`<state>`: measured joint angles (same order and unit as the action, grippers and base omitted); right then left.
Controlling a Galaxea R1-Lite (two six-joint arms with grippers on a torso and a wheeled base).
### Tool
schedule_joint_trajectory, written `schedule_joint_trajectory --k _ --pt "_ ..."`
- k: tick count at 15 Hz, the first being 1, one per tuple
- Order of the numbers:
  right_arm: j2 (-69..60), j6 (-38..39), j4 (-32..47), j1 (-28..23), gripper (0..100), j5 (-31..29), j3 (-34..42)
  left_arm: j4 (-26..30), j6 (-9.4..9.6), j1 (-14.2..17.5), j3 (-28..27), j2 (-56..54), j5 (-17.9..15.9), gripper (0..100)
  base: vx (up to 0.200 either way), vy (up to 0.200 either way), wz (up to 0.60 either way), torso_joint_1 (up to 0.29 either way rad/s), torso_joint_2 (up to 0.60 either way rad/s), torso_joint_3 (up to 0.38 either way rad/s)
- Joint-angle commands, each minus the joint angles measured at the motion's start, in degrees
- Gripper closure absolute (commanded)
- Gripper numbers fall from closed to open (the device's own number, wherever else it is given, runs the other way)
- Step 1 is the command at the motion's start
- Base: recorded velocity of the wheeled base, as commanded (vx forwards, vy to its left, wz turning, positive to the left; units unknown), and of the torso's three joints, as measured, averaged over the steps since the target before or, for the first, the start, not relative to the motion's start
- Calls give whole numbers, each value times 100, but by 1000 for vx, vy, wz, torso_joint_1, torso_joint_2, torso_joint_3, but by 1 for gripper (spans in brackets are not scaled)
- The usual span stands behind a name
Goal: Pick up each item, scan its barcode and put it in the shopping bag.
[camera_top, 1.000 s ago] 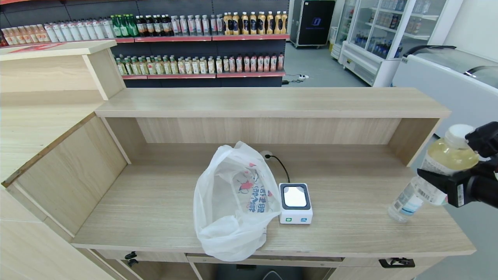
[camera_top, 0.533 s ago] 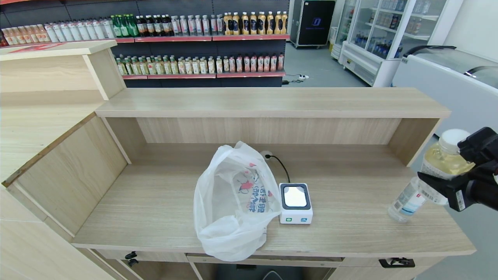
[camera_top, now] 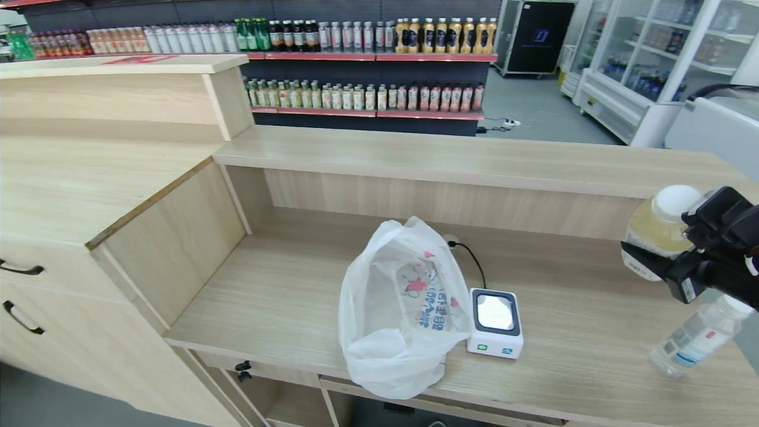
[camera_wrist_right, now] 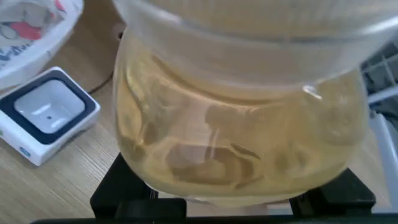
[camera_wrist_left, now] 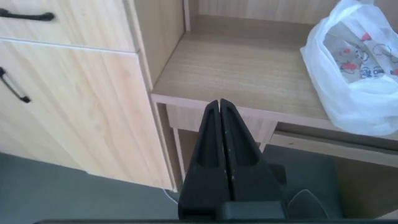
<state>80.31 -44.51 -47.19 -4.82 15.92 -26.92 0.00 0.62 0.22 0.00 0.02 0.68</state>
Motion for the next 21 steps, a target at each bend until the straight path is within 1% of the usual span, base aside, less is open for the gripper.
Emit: schedule_joint_trajectory --k 1,3,4,5,6,7,9,12,16,17,21 --pt "450 -32 -18 -63 100 201 -33 0 -1 4 0 -2 2 100 0 0 0 0 0 0" --pt "635 -32 -45 -134 100 350 -7 0 -1 4 0 -2 2 100 0 0 0 0 0 0" --pt "986 -93 -141 -424 100 1431 73 0 -1 4 0 -2 2 100 0 0 0 0 0 0" --pt "1233 -489 -115 -538 100 2548 46 0 -1 4 0 -2 2 100 0 0 0 0 0 0" --pt "1364 -744 -97 -582 100 2899 11 0 -1 4 0 -2 2 100 0 0 0 0 0 0" --pt "1610 -1394 -71 -608 100 3224 -7 0 -1 4 0 -2 2 100 0 0 0 0 0 0" --pt "1830 -1640 -45 -617 100 3593 -51 0 -1 4 0 -2 2 100 0 0 0 0 0 0" --pt "2076 -1649 -97 -591 100 3725 -288 0 -1 4 0 -2 2 100 0 0 0 0 0 0" --pt "2472 -1851 -282 -485 100 3892 -666 0 -1 4 0 -2 2 100 0 0 0 0 0 0" --pt "2718 -1886 -467 -476 100 3971 -815 0 -1 4 0 -2 2 100 0 0 0 0 0 0" --pt "3210 -2123 -713 -485 100 4068 -1123 0 -1 4 0 -2 2 100 0 0 0 0 0 0"
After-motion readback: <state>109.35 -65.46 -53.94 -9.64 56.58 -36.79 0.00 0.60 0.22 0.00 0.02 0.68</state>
